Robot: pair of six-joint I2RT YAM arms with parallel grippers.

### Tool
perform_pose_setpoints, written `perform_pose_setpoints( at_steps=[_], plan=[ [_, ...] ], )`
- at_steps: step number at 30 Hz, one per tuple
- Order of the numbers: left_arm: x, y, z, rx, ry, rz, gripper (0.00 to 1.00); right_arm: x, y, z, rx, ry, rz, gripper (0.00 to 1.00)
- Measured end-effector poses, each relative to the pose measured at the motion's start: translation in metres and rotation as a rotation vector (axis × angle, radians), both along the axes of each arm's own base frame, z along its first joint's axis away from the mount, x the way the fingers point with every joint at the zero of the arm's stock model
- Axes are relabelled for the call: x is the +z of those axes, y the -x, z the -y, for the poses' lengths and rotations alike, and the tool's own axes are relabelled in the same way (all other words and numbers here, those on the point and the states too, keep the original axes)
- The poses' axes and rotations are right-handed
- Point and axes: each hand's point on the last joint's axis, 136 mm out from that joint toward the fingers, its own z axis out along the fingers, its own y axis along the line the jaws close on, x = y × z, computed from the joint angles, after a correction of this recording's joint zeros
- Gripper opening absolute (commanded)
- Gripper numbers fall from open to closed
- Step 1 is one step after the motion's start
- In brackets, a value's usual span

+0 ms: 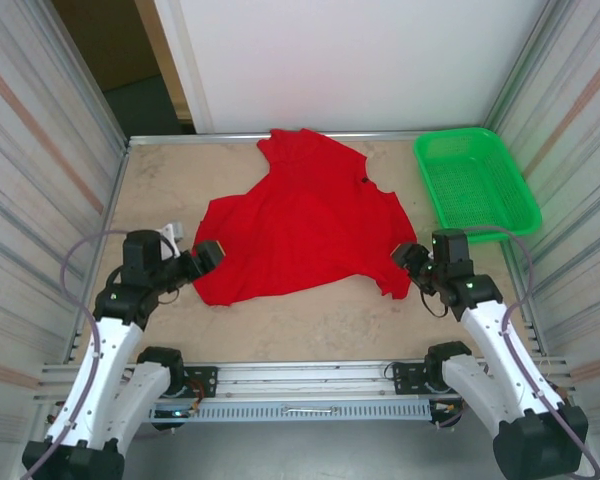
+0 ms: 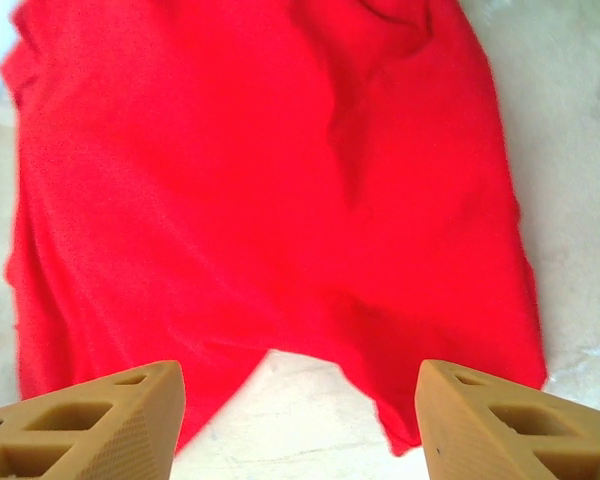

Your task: Fold the inside-out t-shirt

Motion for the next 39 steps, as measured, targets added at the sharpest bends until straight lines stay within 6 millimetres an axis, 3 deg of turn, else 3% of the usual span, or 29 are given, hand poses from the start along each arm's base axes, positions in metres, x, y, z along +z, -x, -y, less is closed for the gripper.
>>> perform_pose_setpoints(
  at_steps=[3,6,12,16,19,23,27,31,35,38,39],
  plan=[
    [0.010,-0.033,0.005,-0.017,-0.021,-0.019,0.82,0.012,-0.015,-0.009,0.023,-0.003,0.014,0.58],
    [0.004,-0.086,0.021,-0.064,-0.056,-0.060,0.82,0.001,-0.035,-0.027,0.066,0.000,-0.020,0.54],
    [-0.071,-0.185,0.058,-0.172,-0.140,-0.211,0.78,-0.062,-0.053,-0.058,0.102,0.020,-0.178,0.50],
    [-0.125,-0.212,0.063,-0.190,-0.176,-0.305,0.78,-0.083,-0.056,-0.069,0.089,0.039,-0.214,0.50],
    [-0.149,-0.208,0.052,-0.171,-0.183,-0.373,0.78,-0.096,-0.058,-0.065,0.049,0.049,-0.246,0.50],
    [-0.156,-0.205,0.027,-0.102,-0.143,-0.398,0.78,-0.119,-0.066,-0.051,-0.025,0.057,-0.324,0.49],
    [-0.156,-0.197,-0.002,-0.028,-0.081,-0.391,0.77,-0.115,-0.100,-0.048,-0.068,0.042,-0.329,0.50],
    [-0.157,-0.173,-0.014,0.010,-0.045,-0.389,0.77,-0.118,-0.135,-0.053,-0.081,0.035,-0.363,0.49],
    [-0.158,-0.125,-0.004,0.039,0.019,-0.401,0.77,-0.117,-0.186,-0.065,-0.078,0.005,-0.369,0.49],
    [-0.158,-0.079,0.026,0.031,0.089,-0.414,0.79,-0.116,-0.224,-0.076,-0.066,-0.026,-0.361,0.49],
    [-0.156,-0.059,0.045,0.002,0.108,-0.421,0.79,-0.115,-0.237,-0.079,-0.059,-0.039,-0.354,0.49]
  ],
)
